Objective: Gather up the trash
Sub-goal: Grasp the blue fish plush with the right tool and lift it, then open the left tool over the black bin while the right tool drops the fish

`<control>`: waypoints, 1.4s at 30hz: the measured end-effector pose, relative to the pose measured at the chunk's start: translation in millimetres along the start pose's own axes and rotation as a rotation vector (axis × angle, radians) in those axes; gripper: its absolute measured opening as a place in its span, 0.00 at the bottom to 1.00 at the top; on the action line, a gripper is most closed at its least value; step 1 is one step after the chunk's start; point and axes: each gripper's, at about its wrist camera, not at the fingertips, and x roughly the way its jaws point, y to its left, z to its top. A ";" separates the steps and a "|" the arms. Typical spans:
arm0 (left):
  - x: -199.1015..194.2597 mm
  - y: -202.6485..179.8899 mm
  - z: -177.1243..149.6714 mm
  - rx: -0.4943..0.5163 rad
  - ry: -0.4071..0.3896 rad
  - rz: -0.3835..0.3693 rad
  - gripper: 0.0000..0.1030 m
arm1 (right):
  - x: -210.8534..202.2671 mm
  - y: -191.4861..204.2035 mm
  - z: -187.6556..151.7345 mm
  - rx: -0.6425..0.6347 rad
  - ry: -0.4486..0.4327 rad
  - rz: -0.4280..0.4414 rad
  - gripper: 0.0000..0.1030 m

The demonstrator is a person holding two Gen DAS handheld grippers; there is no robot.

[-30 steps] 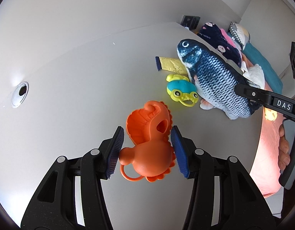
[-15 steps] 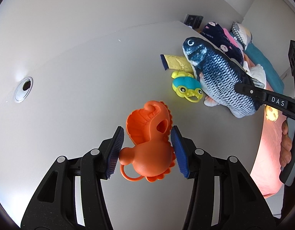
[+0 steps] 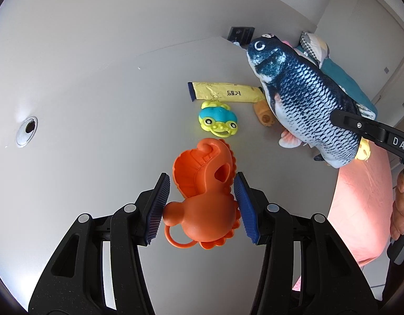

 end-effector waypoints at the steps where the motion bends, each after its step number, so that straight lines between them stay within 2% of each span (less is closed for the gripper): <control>1: -1.3 -3.6 -0.7 0.006 -0.003 -0.004 0.48 | -4.5 -2.2 -3.7 0.006 -0.003 -0.003 0.22; 14: -1.2 -63.3 -5.8 0.109 -0.005 -0.063 0.49 | -57.8 -45.1 -44.1 0.096 -0.048 -0.044 0.22; 28: 8.4 -129.5 -9.3 0.219 0.012 -0.120 0.49 | -99.5 -100.7 -82.1 0.201 -0.082 -0.108 0.22; 42: 18.9 -208.2 -23.8 0.346 0.045 -0.209 0.49 | -137.3 -158.3 -122.7 0.313 -0.103 -0.191 0.22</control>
